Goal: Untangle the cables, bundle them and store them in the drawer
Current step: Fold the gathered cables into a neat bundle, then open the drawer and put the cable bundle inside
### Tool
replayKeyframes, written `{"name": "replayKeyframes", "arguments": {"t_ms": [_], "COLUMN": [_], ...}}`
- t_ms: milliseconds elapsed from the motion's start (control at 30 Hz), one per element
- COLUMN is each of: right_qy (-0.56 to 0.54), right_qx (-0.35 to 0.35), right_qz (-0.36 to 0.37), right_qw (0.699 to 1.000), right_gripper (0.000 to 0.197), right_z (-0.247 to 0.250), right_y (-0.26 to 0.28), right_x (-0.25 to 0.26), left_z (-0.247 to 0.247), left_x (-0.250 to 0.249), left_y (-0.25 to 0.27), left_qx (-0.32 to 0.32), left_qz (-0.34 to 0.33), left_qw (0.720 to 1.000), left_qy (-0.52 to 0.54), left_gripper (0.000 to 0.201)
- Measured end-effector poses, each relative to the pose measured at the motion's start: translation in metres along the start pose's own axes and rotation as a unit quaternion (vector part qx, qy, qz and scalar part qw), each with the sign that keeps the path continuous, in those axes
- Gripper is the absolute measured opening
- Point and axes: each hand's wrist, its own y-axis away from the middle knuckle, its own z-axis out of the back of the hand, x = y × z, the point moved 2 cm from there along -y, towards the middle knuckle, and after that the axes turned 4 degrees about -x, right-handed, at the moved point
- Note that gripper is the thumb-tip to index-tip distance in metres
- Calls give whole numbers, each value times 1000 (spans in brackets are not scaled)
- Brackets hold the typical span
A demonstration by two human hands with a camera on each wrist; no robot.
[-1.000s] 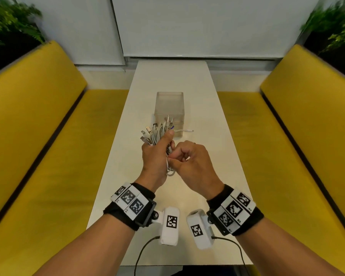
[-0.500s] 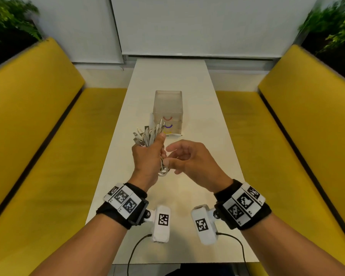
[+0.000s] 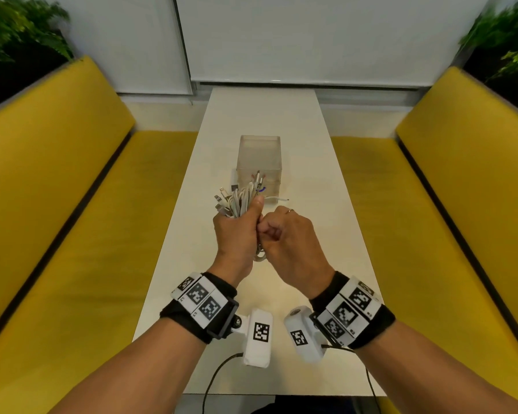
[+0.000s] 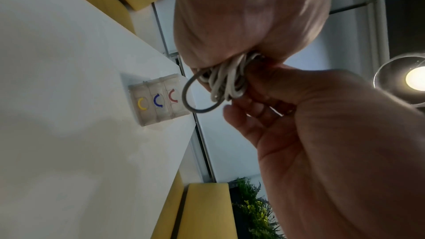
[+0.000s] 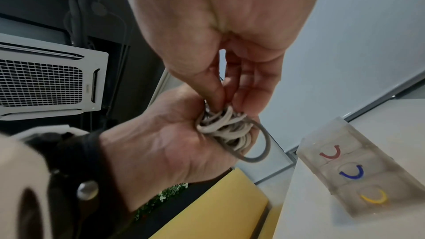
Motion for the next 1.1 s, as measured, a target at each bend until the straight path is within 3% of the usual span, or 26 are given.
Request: {"name": "replayKeyframes", "arguments": {"t_ms": [233, 300, 400, 500, 667, 833, 1100], "right_qy": [-20, -118, -292, -350, -233, 8, 198], "right_qx": [125, 120, 85, -1, -3, 43, 93], "right_qz": [52, 1, -133, -240, -330, -213, -159], "right_qw": [991, 986, 943, 906, 915, 976, 963], "right_gripper": [17, 14, 19, 16, 20, 30, 52], "right_z": [8, 10, 12, 6, -32, -70, -94], "right_y": [-5, -11, -22, -37, -70, -117, -168], "right_x": [-2, -9, -25, -57, -113, -138, -146], "left_z": [8, 8, 5, 6, 11, 3, 3], "left_x": [-6, -10, -17, -22, -28, -39, -44], "left_y": [-17, -18, -15, -13, -15, -27, -54], "left_qx": [-21, -12, 8, 23, 52, 58, 45], "left_qz": [-18, -38, -75, -88, -106, -135, -156], "left_qw": [997, 996, 991, 989, 986, 981, 972], "left_qy": [-67, -84, -109, -118, -121, -131, -172], "left_gripper": [29, 27, 21, 25, 23, 21, 28]}}
